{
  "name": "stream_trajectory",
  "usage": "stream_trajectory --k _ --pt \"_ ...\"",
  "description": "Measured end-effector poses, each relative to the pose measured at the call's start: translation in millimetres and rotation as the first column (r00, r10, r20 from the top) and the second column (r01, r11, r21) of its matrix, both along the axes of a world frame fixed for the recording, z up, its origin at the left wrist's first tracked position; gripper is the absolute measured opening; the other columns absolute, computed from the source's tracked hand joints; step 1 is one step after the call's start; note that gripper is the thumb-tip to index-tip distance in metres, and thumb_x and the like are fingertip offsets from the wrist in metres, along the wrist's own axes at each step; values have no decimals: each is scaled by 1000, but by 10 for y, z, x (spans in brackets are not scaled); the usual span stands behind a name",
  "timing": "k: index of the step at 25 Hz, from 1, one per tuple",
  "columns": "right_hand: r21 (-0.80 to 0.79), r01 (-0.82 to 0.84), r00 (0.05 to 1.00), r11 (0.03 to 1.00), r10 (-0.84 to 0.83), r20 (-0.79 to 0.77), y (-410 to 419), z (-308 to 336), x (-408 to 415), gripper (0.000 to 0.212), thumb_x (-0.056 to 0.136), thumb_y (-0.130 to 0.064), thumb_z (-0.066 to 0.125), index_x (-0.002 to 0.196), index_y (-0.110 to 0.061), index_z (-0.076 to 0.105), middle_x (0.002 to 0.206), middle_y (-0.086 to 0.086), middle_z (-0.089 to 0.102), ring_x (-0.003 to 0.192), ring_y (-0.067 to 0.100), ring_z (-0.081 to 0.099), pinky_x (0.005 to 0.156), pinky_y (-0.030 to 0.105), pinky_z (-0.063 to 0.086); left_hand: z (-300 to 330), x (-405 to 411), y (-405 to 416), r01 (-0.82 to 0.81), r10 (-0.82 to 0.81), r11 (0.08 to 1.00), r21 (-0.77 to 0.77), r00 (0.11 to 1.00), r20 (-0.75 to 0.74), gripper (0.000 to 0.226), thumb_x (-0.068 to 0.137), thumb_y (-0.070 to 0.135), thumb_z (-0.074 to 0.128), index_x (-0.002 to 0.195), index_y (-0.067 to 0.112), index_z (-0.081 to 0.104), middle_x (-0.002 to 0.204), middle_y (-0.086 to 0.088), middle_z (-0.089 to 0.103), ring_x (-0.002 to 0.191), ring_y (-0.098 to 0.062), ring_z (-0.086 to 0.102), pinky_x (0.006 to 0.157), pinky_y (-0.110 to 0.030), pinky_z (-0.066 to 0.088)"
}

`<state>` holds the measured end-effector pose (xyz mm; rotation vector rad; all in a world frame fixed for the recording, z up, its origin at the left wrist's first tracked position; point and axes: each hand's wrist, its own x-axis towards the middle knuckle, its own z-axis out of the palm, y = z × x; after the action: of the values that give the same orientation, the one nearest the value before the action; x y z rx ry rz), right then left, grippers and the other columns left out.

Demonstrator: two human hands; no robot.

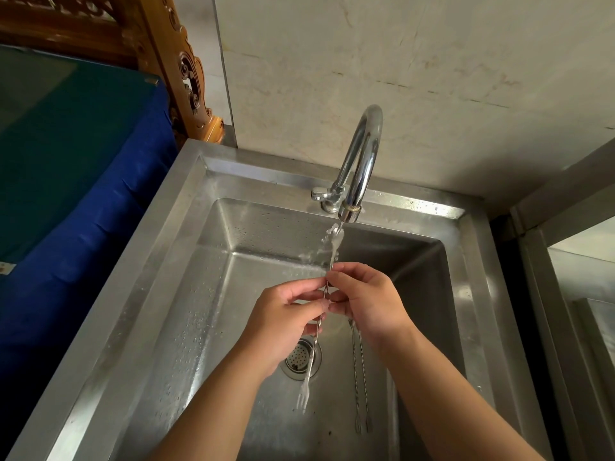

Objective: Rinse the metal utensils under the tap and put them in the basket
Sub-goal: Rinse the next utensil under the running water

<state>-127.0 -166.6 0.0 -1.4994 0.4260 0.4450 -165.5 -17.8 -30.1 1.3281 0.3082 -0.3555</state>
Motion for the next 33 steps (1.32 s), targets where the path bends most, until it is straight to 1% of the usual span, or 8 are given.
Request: stream_trajectory --k 4,11,13,15,17,21,24,33 --pt "-18 14 1000 1000 -14 11 19 23 146 10 90 -12 72 94 -3 75 80 11 66 69 20 61 62 30 58 -6 -55 25 9 -9 999 37 1000 4 34 87 13 79 101 43 82 90 10 80 71 -10 74 63 -23 57" --pt "-79 61 991 995 -70 -112 183 173 382 50 88 -56 69 84 -7 79 62 -1 71 55 11 66 52 25 56 11 -150 65 -25 24 999 46 999 29 36 88 11 78 101 45 82 94 12 80 72 -10 74 64 -22 58" --pt "-98 48 989 994 -61 -134 221 180 421 55 86 -62 67 80 -9 79 59 -3 72 52 10 66 51 24 56 12 -163 63 -35 32 997 66 998 46 35 87 16 79 102 47 81 95 12 80 73 -11 75 66 -24 60" --pt "-72 28 992 997 -36 -122 241 176 435 50 86 -58 69 76 -10 77 55 -4 68 48 8 63 50 22 55 27 -156 65 -57 52 995 77 997 60 31 82 24 80 103 48 81 96 12 80 74 -11 75 66 -24 60" --pt "15 7 994 1000 -6 -112 248 154 420 37 91 -44 71 80 -9 76 58 -4 65 49 7 59 51 21 53 34 -124 78 -75 69 993 86 995 67 30 81 27 79 102 48 81 96 12 80 75 -12 76 65 -24 60" --pt "250 89 986 964 -50 -159 197 103 387 10 95 -10 68 97 -2 74 73 4 69 59 10 63 55 20 55 27 -39 99 -90 84 992 86 994 63 35 86 16 78 98 48 82 95 12 80 73 -8 75 64 -22 59" --pt "379 163 972 911 -82 -219 141 86 360 19 91 8 65 109 4 70 82 9 74 67 13 69 58 21 58 29 -13 89 -90 86 993 81 995 52 38 89 11 77 96 49 82 96 13 80 75 -9 76 64 -22 59" --pt "362 136 978 922 -66 -199 41 88 258 18 84 10 72 96 -4 70 76 8 73 63 14 68 59 21 60 -2 -62 -31 -51 50 996 68 999 14 48 97 3 64 89 46 82 96 5 82 79 -18 79 65 -30 63"
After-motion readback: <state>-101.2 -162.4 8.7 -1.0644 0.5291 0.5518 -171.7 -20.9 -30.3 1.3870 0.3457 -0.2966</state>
